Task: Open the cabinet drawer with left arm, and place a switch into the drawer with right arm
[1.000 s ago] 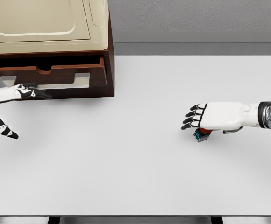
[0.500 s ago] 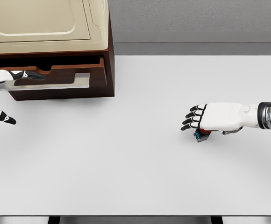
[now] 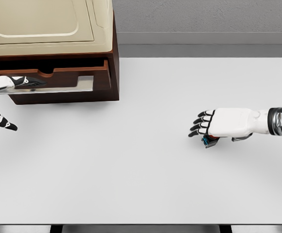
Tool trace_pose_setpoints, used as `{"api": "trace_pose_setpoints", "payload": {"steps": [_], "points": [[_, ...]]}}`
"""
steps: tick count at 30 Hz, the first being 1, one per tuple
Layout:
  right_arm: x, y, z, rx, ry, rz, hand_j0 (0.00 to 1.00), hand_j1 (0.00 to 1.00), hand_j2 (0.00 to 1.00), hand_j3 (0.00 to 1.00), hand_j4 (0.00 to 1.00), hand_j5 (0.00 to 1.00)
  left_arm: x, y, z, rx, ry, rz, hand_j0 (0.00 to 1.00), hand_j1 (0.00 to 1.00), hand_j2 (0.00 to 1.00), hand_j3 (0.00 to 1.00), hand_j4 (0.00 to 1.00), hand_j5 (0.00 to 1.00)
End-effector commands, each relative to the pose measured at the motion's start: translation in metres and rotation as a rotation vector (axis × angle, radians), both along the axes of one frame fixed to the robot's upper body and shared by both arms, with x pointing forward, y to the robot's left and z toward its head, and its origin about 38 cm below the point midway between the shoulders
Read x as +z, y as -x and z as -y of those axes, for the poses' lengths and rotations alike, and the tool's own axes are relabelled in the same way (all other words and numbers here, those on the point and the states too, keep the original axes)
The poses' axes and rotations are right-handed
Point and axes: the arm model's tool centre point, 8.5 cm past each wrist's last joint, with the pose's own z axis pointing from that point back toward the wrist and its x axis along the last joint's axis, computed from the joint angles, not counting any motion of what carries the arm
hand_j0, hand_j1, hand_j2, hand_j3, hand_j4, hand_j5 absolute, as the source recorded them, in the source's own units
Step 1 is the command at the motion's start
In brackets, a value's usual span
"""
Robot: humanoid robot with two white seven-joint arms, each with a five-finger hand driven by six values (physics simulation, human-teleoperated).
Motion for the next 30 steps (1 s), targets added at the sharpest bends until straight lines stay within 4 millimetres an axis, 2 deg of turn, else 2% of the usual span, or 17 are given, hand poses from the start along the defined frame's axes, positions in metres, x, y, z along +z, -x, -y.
{"api": "trace_pose_setpoints", "payload": {"steps": [1,22,30], "points": [[0.001,0.0,0.001,-0.004,-0.002,0.0,1.0,1.0,1.0,1.0,1.0,1.0,0.0,-0.001,-0.002,0.006,0.004,-0.001,1.0,1.0,1.0,1.0,1.0,1.0],[-0.003,0.001,0.0,-0.002,-0.001,-0.009,1.0,1.0,1.0,1.0,1.0,1.0,-0.012,-0.006,-0.012,0.046,-0.002,-0.018,1.0,1.0,1.0,1.0,1.0,1.0],[-0.001,0.0,0.0,-0.003,-0.002,-0.003,1.0,1.0,1.0,1.0,1.0,1.0,-0.016,-0.004,-0.01,0.03,-0.012,-0.019,1.0,1.0,1.0,1.0,1.0,1.0]]}}
